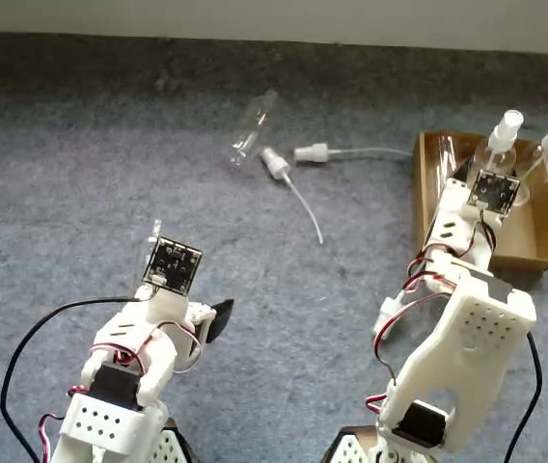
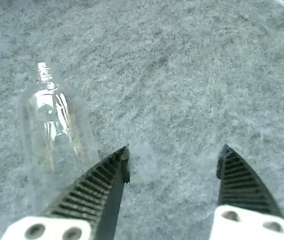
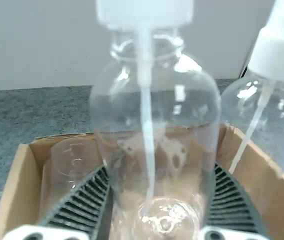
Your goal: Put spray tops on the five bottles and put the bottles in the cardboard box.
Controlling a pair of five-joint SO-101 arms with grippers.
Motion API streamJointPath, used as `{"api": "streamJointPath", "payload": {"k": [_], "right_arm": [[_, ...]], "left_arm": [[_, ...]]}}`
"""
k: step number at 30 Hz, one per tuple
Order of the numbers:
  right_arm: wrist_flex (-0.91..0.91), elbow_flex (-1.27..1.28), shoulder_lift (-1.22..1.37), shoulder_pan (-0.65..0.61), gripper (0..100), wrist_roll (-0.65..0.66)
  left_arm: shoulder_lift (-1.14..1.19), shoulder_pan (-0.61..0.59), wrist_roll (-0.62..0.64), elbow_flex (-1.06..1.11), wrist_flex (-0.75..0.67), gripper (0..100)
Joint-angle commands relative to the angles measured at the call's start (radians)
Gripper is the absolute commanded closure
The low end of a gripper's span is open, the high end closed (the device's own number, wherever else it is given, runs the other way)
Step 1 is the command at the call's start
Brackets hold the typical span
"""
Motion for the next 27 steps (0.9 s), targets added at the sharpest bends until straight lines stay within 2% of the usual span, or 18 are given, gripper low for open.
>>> {"api": "streamJointPath", "payload": {"k": [1,9,27], "right_arm": [[0.094,0.033,0.018,-0.016,81.0,0.037],[0.251,0.030,0.016,-0.008,81.0,0.037],[0.252,0.030,0.018,-0.010,81.0,0.037]], "left_arm": [[-0.008,-0.001,-0.009,0.012,-0.061,75],[-0.008,-0.001,-0.009,0.012,-0.063,75],[-0.008,-0.001,-0.009,0.012,-0.064,75]]}}
